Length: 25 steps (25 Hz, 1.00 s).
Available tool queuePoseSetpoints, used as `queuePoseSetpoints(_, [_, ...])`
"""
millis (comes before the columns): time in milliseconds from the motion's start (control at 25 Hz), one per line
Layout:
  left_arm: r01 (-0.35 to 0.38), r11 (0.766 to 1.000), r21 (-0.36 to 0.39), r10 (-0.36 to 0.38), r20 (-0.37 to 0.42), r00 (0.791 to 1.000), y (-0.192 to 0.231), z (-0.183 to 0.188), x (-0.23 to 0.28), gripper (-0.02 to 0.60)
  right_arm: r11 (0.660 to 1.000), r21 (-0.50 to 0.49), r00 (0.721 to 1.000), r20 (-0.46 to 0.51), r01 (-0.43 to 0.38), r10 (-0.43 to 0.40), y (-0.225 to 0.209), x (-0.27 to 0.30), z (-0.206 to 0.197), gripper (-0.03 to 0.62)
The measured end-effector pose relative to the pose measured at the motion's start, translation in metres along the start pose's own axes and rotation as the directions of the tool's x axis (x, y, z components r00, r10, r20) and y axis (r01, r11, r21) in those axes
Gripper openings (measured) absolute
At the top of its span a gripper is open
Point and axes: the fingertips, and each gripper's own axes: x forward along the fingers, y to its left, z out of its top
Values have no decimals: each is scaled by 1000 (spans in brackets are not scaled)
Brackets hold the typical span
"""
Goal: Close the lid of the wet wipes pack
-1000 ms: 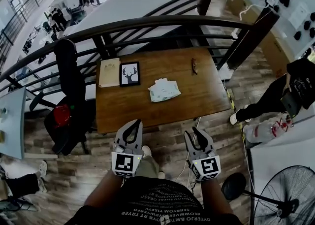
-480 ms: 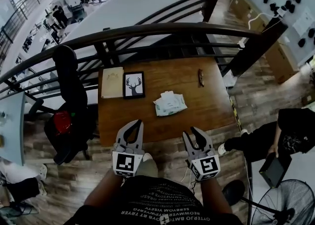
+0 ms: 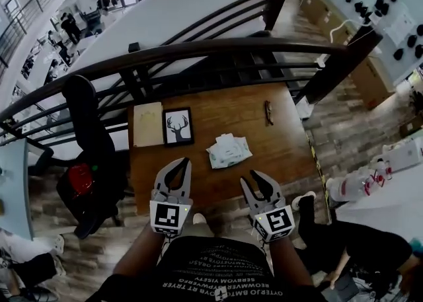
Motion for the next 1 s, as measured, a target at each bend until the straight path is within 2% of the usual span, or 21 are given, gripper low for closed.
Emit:
queuePoseSetpoints(200, [30, 1000, -1, -30, -14, 999, -3, -5, 9, 28, 1000, 7, 1000, -4, 21, -21, -11, 3, 0, 127])
queuePoseSetpoints(400, [27, 1000, -8, -27, -44, 999, -4, -17, 20, 28, 999, 23, 1000, -13, 23, -22, -25, 10, -10, 127])
queuePoseSetpoints(760, [-17, 1000, 6, 18, -58, 998, -4, -17, 56, 27, 997, 62, 998, -35, -55, 58, -61, 42, -17, 127])
queuePoseSetpoints(1000, [-55, 998, -9, 54, -101, 993, 2, -25, 83, 28, 992, 62, 992, -53, -114, 117, -84, 75, -18, 127])
